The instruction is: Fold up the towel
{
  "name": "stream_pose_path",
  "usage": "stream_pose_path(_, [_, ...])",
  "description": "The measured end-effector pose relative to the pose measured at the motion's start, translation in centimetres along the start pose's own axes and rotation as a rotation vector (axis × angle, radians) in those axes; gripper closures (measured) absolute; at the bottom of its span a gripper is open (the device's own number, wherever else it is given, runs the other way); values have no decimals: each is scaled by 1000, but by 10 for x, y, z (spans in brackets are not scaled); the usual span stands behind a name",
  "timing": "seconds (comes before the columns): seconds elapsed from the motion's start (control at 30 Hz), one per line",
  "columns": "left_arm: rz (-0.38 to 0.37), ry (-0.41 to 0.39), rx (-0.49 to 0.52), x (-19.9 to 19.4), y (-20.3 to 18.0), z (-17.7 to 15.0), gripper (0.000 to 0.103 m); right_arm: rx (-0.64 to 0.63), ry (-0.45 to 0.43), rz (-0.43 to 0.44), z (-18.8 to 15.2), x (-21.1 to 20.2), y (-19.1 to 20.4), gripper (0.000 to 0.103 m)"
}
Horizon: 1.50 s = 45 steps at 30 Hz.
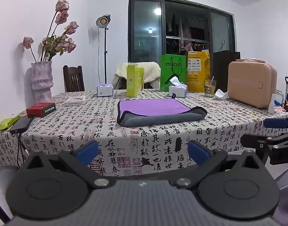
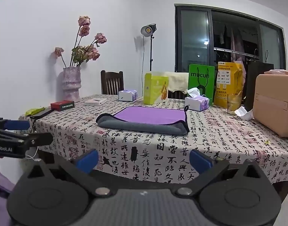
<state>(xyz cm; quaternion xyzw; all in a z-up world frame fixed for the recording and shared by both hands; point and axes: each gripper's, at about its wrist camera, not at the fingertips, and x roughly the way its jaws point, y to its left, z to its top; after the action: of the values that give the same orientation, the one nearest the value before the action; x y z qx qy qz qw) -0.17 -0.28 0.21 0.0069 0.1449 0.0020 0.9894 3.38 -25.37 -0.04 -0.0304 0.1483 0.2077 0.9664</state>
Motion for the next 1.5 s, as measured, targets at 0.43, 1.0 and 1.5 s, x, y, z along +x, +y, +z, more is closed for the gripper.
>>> stream_pose_path(0.43, [4,-7,11,0,1,2,0,-2,-7,-7,0,1,-1,0])
stream_pose_path(1.0, [8,-15,26,-1,-2,2,0,-1,-7,-3,1,0,-1,0])
stream_pose_path(1.5, [7,-13,25,-1,-2,0,0,5,3,-3,0,4,-2,0])
